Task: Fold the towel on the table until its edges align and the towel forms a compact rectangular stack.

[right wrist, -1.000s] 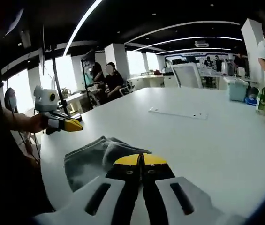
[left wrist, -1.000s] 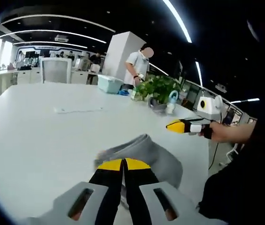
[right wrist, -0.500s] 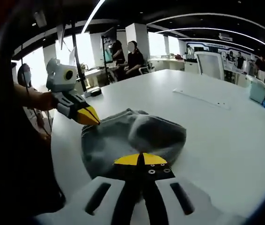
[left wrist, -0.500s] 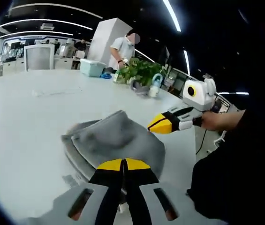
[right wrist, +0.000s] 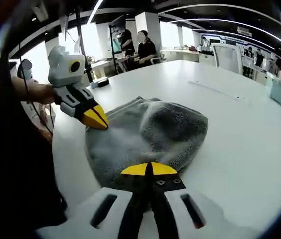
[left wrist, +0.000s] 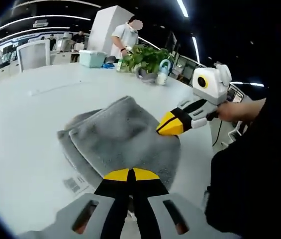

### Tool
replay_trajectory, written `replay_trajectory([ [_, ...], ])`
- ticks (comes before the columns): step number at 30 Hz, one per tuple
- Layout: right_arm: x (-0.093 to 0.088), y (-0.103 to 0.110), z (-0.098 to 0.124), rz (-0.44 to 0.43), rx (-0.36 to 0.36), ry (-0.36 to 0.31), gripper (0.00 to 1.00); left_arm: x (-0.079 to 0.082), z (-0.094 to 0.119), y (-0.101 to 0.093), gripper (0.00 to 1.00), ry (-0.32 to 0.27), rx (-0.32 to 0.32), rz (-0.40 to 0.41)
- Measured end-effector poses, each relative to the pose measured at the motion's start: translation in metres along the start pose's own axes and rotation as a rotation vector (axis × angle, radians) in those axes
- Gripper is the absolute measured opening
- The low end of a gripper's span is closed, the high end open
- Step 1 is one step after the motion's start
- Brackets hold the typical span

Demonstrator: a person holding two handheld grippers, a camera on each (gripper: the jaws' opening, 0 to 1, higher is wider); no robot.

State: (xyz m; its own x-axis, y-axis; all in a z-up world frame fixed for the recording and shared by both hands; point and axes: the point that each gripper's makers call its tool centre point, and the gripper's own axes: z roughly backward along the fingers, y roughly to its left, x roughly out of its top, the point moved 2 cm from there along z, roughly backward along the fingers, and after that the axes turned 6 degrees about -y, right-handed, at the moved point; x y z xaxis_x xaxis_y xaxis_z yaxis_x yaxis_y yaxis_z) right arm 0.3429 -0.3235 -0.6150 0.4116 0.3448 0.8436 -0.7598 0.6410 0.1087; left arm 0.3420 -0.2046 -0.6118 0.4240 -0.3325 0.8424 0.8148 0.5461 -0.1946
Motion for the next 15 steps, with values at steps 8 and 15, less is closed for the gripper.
replay_trajectory([
  [8, -0.002, -0.002, -0.001, -0.057, -0.015, -0.003, 0.0, -0.005, -0.009, 0.002, 0.01, 0.029, 0.015, -0.072],
  [15, -0.003, -0.003, -0.002, -0.06, -0.024, -0.006, 0.0, -0.005, -0.013, 0.004, 0.01, 0.023, 0.008, -0.102],
])
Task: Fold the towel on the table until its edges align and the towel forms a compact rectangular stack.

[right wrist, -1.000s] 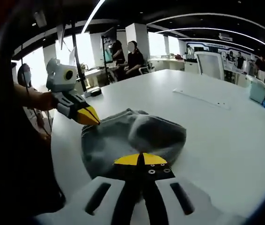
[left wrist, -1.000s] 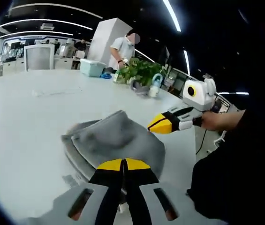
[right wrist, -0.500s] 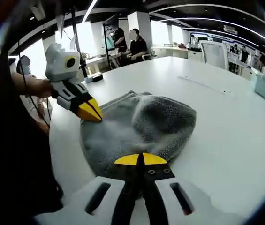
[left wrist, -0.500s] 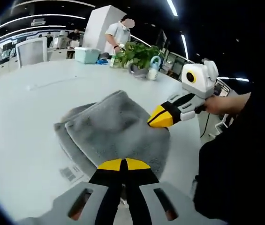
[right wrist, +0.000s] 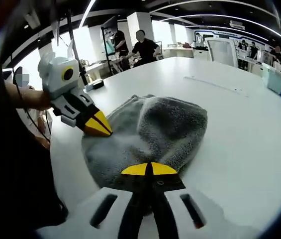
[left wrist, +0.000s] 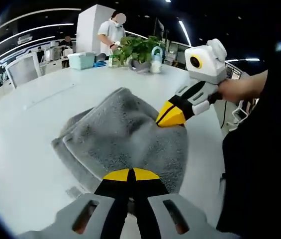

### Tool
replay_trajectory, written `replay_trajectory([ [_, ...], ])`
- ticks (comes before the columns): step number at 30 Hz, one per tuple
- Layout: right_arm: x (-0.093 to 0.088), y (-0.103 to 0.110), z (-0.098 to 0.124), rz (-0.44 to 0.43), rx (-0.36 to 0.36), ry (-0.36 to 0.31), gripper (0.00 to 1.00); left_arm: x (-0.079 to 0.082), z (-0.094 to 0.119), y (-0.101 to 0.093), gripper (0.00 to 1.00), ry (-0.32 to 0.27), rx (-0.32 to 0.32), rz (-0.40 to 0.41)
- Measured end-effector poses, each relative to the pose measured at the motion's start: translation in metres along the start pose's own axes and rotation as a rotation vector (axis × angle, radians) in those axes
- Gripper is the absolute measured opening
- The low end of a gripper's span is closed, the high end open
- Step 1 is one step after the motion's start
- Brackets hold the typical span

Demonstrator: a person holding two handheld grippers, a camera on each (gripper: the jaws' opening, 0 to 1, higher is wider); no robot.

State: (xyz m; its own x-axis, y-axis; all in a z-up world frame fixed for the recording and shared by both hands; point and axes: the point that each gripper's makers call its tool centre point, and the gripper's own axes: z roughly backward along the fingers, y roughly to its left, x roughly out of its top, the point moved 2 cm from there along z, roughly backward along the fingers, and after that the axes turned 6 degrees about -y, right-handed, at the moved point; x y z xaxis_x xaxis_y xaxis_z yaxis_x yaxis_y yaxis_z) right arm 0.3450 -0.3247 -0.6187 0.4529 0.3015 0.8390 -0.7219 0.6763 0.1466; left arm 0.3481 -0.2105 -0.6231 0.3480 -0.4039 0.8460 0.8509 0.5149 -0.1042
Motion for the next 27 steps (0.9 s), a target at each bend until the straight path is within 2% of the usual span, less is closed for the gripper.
replay_trajectory([
  [16, 0.007, -0.018, -0.007, -0.02, -0.04, -0.017, 0.0, 0.008, -0.012, 0.014, 0.01, -0.022, 0.02, 0.017],
  [27, 0.011, -0.031, -0.012, -0.072, -0.061, -0.048, 0.0, 0.014, -0.021, 0.027, 0.01, -0.014, -0.006, 0.016],
])
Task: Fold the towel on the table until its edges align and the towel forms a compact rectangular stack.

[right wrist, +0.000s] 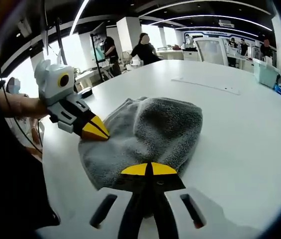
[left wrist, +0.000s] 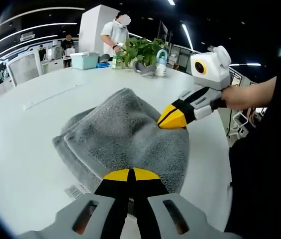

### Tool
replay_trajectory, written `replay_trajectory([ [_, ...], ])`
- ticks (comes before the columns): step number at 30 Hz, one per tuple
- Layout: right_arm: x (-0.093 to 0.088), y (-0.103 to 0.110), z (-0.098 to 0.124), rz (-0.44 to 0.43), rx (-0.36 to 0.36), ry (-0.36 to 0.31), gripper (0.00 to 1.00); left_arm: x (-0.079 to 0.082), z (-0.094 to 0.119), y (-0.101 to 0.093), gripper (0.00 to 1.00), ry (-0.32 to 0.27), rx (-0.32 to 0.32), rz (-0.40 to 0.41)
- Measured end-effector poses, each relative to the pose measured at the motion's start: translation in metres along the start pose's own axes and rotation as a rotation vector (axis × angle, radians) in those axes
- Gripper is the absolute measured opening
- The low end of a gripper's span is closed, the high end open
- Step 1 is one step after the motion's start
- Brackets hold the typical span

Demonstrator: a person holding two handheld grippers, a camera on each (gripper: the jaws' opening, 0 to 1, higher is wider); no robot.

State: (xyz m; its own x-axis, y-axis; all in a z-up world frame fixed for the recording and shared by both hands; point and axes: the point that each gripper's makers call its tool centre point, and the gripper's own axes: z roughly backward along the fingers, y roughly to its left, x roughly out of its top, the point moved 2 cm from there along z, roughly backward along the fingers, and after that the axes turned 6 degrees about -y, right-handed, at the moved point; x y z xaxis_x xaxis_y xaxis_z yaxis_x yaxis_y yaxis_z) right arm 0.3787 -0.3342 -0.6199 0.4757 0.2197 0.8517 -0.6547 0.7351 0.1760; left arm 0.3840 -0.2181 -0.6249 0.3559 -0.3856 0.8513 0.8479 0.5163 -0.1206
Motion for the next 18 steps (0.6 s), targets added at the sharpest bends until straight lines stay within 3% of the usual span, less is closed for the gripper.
replay_trajectory([
  [18, 0.009, -0.022, -0.009, -0.04, -0.028, -0.038, 0.0, 0.012, -0.017, 0.017, 0.01, 0.004, -0.016, -0.017],
])
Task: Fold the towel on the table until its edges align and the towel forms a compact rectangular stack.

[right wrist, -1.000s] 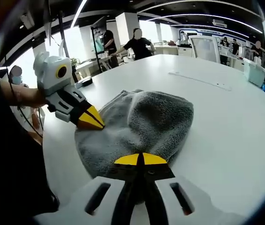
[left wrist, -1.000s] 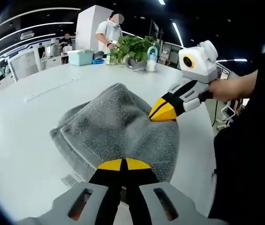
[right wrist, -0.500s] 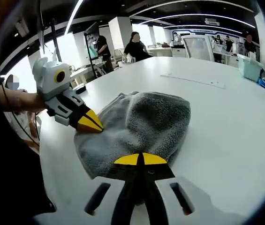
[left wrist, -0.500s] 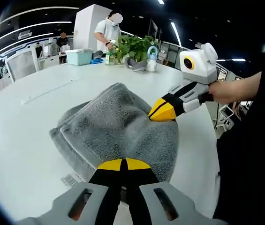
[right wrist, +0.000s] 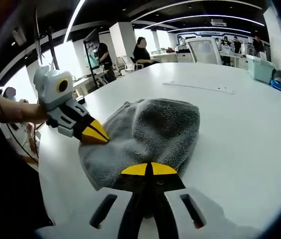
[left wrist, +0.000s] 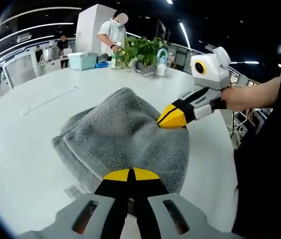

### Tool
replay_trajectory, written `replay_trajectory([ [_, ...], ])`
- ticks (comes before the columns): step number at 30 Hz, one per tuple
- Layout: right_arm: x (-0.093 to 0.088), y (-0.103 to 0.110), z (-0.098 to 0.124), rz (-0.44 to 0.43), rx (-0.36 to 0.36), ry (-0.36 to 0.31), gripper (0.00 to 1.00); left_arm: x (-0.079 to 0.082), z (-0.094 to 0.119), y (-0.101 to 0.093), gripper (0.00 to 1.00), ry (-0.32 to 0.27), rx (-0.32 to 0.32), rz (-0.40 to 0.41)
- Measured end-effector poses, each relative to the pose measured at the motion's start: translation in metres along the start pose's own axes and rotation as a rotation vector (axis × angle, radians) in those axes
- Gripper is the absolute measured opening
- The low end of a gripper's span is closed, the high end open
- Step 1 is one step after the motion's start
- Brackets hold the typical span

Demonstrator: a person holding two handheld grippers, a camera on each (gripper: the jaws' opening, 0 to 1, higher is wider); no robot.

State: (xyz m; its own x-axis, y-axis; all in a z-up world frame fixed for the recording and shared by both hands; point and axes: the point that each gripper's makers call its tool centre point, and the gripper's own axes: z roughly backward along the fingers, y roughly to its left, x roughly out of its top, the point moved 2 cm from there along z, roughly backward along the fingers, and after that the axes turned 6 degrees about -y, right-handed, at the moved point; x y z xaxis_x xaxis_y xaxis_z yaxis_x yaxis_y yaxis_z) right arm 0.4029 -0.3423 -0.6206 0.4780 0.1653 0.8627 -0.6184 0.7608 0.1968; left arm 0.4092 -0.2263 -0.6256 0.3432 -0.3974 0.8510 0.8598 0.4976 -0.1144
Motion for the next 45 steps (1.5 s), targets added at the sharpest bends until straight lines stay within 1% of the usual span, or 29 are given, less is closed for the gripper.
replay_trajectory([
  [9, 0.003, -0.006, -0.005, -0.013, -0.008, -0.02, 0.0, 0.001, -0.003, 0.004, 0.01, -0.02, 0.012, 0.018],
  [11, 0.003, -0.007, -0.005, -0.034, 0.001, -0.028, 0.0, 0.001, -0.003, 0.004, 0.01, -0.025, 0.012, 0.032],
  [17, 0.007, -0.003, -0.003, -0.012, 0.01, -0.036, 0.0, 0.002, -0.001, 0.004, 0.01, -0.033, 0.013, 0.064],
  [19, 0.011, -0.002, 0.001, -0.015, 0.008, -0.052, 0.0, 0.004, 0.002, 0.004, 0.01, -0.039, 0.022, 0.081],
  [21, 0.015, -0.002, 0.005, -0.015, 0.006, -0.068, 0.0, 0.007, 0.007, 0.001, 0.03, -0.054, 0.032, 0.074],
  [23, 0.023, 0.001, 0.012, -0.001, 0.018, -0.108, 0.0, 0.009, 0.013, 0.002, 0.06, -0.065, 0.055, 0.045],
  [25, 0.034, 0.006, 0.021, -0.001, 0.042, -0.16, 0.01, 0.012, 0.022, 0.001, 0.1, -0.089, 0.063, 0.038],
  [26, 0.039, 0.007, 0.027, -0.003, 0.047, -0.183, 0.04, 0.015, 0.027, 0.002, 0.13, -0.106, 0.077, 0.049],
  [27, 0.043, 0.007, 0.032, -0.004, 0.047, -0.199, 0.09, 0.019, 0.035, 0.003, 0.16, -0.146, 0.093, 0.072],
  [29, 0.051, 0.007, 0.044, -0.008, 0.045, -0.239, 0.18, 0.023, 0.046, 0.003, 0.2, -0.188, 0.102, 0.105],
  [31, 0.059, 0.006, 0.056, -0.003, 0.027, -0.283, 0.28, 0.024, 0.062, 0.002, 0.24, -0.214, 0.111, 0.106],
  [32, 0.062, 0.005, 0.061, 0.012, 0.021, -0.302, 0.32, 0.025, 0.072, 0.002, 0.27, -0.231, 0.123, 0.098],
  [33, 0.067, 0.004, 0.069, 0.056, 0.003, -0.333, 0.4, 0.026, 0.079, 0.001, 0.3, -0.239, 0.131, 0.097],
  [35, 0.074, 0.001, 0.079, 0.114, -0.037, -0.373, 0.55, 0.035, 0.096, -0.001, 0.41, -0.305, 0.157, 0.094],
  [36, 0.078, 0.002, 0.086, 0.135, -0.042, -0.399, 0.69, 0.038, 0.103, -0.001, 0.46, -0.335, 0.172, 0.095],
  [37, 0.08, 0.001, 0.09, 0.147, -0.058, -0.412, 0.8, 0.043, 0.114, -0.002, 0.56, -0.38, 0.188, 0.115],
  [38, 0.083, 0.001, 0.095, 0.162, -0.073, -0.432, 0.91, 0.045, 0.121, -0.004, 0.64, -0.41, 0.196, 0.131],
  [39, 0.086, 0.001, 0.1, 0.17, -0.084, -0.457, 0.99, 0.049, 0.131, -0.004, 0.74, -0.456, 0.22, 0.131],
  [40, 0.083, 0.004, 0.106, 0.185, -0.07, -0.437, 0.97, 0.051, 0.138, -0.004, 0.87, -0.487, 0.239, 0.132],
  [41, 0.083, 0.006, 0.109, 0.168, -0.074, -0.445, 1.0, 0.054, 0.149, -0.004, 0.97, -0.532, 0.268, 0.132],
  [42, 0.079, 0.008, 0.118, 0.168, -0.092, -0.459, 1.0, 0.053, 0.169, -0.011, 0.99, -0.56, 0.297, 0.136],
  [43, 0.077, 0.005, 0.12, 0.179, -0.112, -0.45, 1.0, 0.053, 0.174, -0.01, 0.99, -0.572, 0.318, 0.127],
  [45, 0.076, 0.004, 0.123, 0.174, -0.123, -0.447, 1.0, 0.05, 0.179, -0.013, 0.99, -0.562, 0.327, 0.133],
])
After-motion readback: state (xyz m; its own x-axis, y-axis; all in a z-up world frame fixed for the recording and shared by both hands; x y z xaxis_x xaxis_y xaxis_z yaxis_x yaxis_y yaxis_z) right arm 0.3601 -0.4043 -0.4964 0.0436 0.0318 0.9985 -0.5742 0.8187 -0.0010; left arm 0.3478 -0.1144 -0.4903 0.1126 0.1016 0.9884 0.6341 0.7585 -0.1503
